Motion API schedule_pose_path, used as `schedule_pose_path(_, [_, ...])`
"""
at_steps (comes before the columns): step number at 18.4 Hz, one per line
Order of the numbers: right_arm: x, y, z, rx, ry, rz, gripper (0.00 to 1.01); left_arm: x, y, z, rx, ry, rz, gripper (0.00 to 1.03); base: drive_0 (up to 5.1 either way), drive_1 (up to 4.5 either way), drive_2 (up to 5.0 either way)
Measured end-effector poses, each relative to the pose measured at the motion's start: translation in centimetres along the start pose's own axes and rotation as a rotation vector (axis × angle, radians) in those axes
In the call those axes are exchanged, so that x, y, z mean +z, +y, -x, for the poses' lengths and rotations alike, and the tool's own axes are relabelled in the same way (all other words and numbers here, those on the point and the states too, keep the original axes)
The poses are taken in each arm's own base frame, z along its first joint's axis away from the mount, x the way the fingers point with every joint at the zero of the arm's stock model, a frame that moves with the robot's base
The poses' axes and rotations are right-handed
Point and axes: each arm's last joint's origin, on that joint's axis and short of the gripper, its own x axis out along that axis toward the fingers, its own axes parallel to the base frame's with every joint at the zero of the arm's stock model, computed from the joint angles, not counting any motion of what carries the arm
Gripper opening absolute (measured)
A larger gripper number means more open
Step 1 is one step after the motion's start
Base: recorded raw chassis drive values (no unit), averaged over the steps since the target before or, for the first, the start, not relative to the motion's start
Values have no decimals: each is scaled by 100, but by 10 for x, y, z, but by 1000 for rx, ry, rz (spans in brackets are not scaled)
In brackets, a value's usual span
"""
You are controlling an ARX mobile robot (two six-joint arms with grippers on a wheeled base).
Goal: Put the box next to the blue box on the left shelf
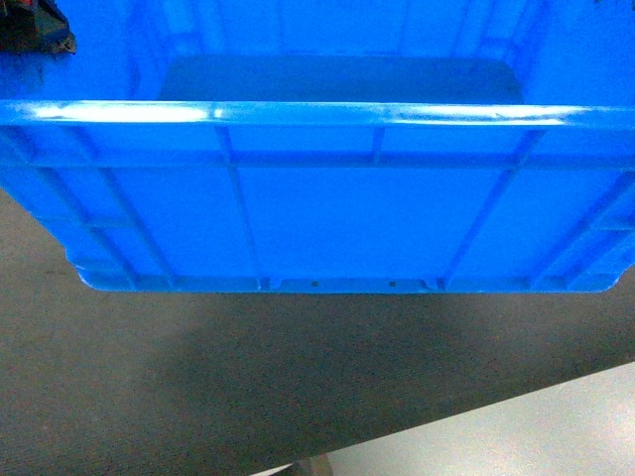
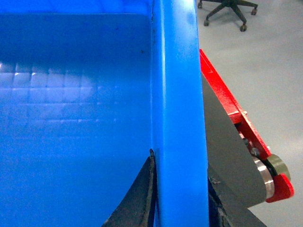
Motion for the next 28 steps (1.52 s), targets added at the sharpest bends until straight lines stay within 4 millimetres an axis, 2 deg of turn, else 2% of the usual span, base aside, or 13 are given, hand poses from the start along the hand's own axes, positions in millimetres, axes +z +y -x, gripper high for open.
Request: schedule_pose_path(28, [0, 0, 0, 0, 0, 0, 18, 0, 0, 0, 0, 1, -1, 21, -158, -158, -158])
